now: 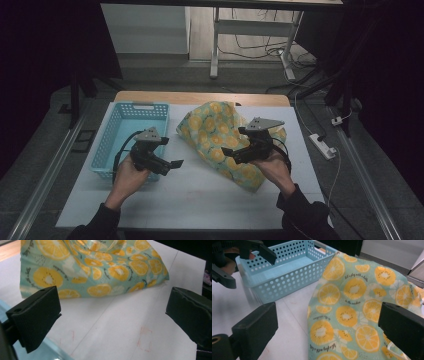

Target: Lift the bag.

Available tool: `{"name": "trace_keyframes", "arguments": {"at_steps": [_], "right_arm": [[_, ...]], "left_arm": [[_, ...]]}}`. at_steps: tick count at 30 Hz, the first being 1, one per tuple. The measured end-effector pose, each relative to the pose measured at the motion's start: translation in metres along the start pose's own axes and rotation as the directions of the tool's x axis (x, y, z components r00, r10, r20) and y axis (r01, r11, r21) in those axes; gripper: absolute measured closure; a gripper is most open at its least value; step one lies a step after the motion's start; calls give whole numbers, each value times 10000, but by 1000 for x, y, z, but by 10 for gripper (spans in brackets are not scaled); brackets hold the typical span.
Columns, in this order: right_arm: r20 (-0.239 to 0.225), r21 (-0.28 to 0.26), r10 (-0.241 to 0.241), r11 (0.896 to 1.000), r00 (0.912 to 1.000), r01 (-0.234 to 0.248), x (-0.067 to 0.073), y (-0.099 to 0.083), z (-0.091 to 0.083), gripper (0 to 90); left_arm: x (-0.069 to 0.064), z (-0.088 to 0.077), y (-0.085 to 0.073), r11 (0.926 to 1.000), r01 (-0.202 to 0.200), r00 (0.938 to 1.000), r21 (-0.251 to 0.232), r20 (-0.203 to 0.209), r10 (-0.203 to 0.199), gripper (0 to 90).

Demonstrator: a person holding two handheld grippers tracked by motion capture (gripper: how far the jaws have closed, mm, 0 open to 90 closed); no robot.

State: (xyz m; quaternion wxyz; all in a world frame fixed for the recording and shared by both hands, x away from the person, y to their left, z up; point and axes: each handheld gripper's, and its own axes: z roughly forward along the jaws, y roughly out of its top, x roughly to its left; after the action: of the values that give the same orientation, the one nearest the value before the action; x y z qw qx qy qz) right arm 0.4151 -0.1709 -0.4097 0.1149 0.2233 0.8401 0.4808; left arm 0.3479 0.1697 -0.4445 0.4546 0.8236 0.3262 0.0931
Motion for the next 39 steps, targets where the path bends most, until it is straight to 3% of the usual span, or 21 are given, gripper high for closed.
{"name": "trace_keyframes", "arguments": {"at_steps": [12,23,30,39], "right_arm": [[69,-23,-43,10000,10000,43,10,-17,-10,0],[238,78,-56,10000,9997,54,21,-34,-24,0],[434,27,106,9999,9990,-107,25,-50,-39,0],[918,20,438,9990,9948,-442,27,-77,-58,0]], "left_arm": [[-10,-13,-29,9992,370,9991,-114,-203,-373,0],[-19,-41,-58,9951,849,9949,-504,-498,-874,0],[-25,-58,-77,9917,1094,9906,-677,-744,-1144,0],[-31,-77,-104,9855,1531,9798,-738,-1189,-1611,0]]}}
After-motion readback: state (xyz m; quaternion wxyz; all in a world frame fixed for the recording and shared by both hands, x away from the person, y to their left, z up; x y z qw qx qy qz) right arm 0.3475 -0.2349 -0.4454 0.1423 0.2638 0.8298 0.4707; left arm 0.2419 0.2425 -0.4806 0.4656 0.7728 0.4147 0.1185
